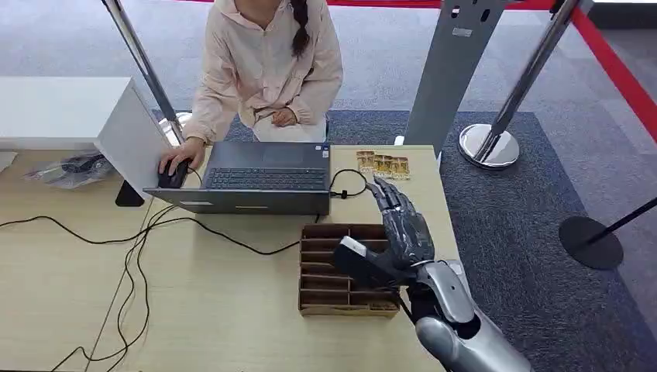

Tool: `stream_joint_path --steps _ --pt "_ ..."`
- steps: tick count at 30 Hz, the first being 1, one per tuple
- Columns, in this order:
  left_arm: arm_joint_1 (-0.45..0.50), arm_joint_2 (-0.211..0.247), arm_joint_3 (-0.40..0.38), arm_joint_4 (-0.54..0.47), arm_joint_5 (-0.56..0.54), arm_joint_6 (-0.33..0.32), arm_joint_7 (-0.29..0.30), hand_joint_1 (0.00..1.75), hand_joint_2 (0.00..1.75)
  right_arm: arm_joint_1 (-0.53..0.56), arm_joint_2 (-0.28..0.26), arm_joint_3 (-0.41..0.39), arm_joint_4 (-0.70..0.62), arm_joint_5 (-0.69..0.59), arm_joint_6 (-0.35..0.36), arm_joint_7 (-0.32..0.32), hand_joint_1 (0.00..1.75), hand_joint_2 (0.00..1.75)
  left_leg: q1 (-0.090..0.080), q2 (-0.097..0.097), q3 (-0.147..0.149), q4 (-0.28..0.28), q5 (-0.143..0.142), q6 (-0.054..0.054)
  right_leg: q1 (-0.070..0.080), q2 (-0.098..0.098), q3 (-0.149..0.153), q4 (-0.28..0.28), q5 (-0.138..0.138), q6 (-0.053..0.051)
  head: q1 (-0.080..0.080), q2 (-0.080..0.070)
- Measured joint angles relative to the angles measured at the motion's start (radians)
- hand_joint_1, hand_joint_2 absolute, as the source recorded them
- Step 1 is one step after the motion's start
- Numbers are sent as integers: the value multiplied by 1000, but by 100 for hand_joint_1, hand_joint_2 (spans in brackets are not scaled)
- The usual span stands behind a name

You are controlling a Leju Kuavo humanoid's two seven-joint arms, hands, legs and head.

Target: Pass the card to the sensor for recognition and then transmit it.

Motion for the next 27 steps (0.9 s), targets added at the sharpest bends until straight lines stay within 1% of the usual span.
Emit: stream_joint_path --steps 1,3,4,9,10,11,14,15,16,18,21,23,26,27 --pt "0 0 0 0 0 0 -1 0 0 0 1 0 2 0 -2 -1 35 175 0 0 0 0 0 0 0 0 0 0 0 0 0 0" --pt "0 0 0 0 0 1 -2 0 0 0 2 2 8 -2 -5 -2 47 175 0 0 0 0 0 0 0 0 0 0 0 0 0 0" --pt "0 0 0 0 1 1 -3 0 0 0 2 3 9 -3 -6 -2 51 175 0 0 0 0 0 0 0 0 0 0 0 0 0 0" --pt "0 0 0 0 1 1 -3 0 0 0 3 4 11 -3 -7 -3 51 175 0 0 0 0 0 0 0 0 0 0 0 0 0 0" --pt "0 0 0 0 1 1 -3 0 0 0 3 4 11 -3 -7 -3 59 175 0 0 0 0 0 0 0 0 0 0 0 0 0 0" --pt "0 0 0 0 1 1 -3 0 0 0 3 4 11 -3 -7 -3 59 175 0 0 0 0 0 0 0 0 0 0 0 0 0 0" --pt "0 0 0 0 1 1 -5 0 0 0 4 5 17 -5 -8 -3 70 175 0 0 0 0 0 0 0 0 0 0 0 0 0 0" --pt "0 0 0 0 1 1 -5 0 0 0 5 6 22 -5 -9 -3 86 175 0 0 0 0 0 0 0 0 0 0 0 0 0 0" --pt "0 0 0 0 1 1 -5 0 0 1 6 8 32 -9 -10 -4 94 175 0 0 0 0 0 0 0 0 0 0 0 0 0 0" --pt "0 0 0 0 1 1 -5 0 0 3 7 8 33 -10 -13 -6 101 175 0 0 0 0 0 0 0 0 0 0 0 0 0 0" --pt "0 0 0 0 1 1 -5 0 0 6 8 8 41 -11 -17 -7 101 175 0 0 0 0 0 0 0 0 0 0 0 0 0 0" --pt "0 0 0 0 1 1 -5 0 0 7 10 8 42 -14 -19 -7 98 175 0 0 0 0 0 0 0 0 0 0 0 0 0 0" --pt "0 0 0 0 1 1 -5 0 0 7 12 8 49 -14 -21 -7 73 175 0 0 0 0 0 0 0 0 0 0 0 0 0 0" --pt "0 0 0 0 1 1 -5 0 0 7 12 8 50 -14 -21 -7 42 175 0 0 0 0 0 0 0 0 0 0 0 0 0 0"
